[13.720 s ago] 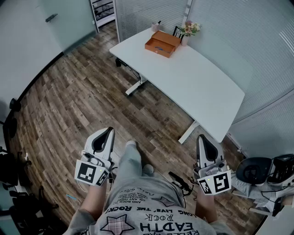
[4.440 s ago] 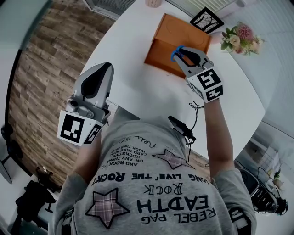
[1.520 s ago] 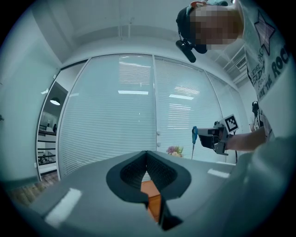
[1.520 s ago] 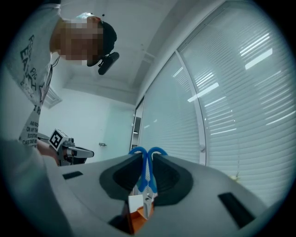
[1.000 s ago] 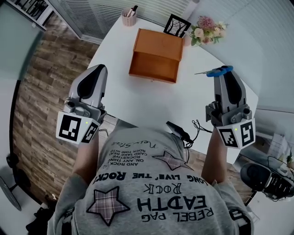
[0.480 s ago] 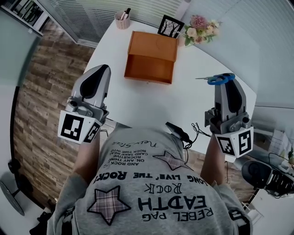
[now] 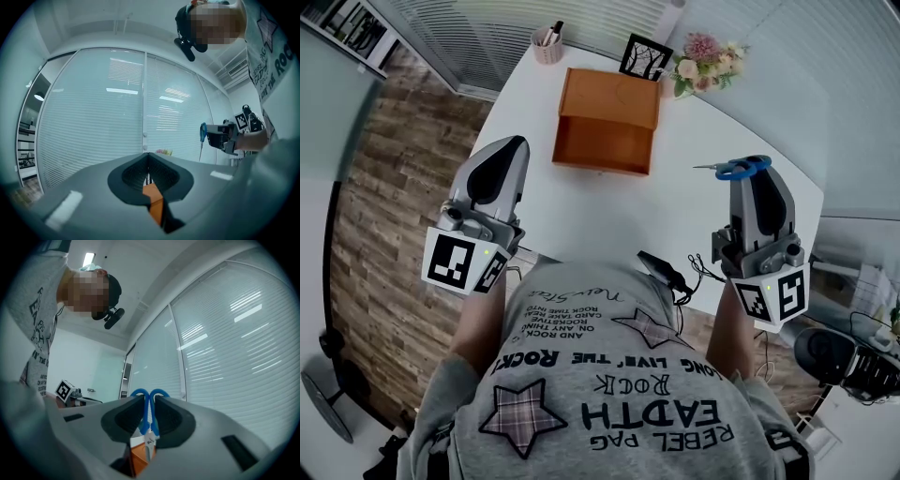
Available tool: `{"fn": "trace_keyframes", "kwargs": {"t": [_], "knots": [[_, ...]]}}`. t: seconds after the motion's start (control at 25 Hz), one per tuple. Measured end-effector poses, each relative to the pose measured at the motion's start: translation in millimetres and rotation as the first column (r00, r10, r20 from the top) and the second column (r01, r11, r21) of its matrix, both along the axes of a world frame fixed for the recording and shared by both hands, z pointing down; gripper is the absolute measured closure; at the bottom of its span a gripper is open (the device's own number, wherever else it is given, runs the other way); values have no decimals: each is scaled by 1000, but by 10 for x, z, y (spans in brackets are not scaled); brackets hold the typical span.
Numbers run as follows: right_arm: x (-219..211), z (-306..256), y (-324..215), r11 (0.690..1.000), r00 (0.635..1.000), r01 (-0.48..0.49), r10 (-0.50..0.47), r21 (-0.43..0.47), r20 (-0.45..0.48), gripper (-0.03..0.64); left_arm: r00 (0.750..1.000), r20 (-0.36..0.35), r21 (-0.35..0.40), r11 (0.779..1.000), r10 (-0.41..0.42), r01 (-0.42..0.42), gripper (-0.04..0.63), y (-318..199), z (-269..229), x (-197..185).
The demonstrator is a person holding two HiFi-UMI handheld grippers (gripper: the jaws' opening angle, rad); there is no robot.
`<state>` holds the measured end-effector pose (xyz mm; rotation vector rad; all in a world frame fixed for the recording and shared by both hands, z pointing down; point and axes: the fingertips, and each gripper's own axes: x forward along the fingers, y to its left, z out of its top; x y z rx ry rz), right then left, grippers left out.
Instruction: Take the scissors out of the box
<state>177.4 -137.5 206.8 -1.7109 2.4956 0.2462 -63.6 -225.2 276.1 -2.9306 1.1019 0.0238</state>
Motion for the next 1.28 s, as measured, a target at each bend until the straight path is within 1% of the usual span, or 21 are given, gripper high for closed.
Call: {"fn": "trace_keyframes", "kwargs": {"t": [0.4, 0.84, 1.28], "knots": [[-71, -1, -25, 1000, 1000, -4, 4, -4, -19, 537, 1000, 0, -3, 1000, -2, 2, 586, -21, -33, -33], [-109, 2, -7, 1000, 1000, -3, 3, -3, -19, 537, 1000, -1, 4, 1000, -6, 6, 586, -4, -41, -56], [-185, -33, 50, 1000, 1000, 11, -11, 12, -24, 537, 1000, -5, 7, 1000, -12, 12, 586, 48, -47, -121]]}}
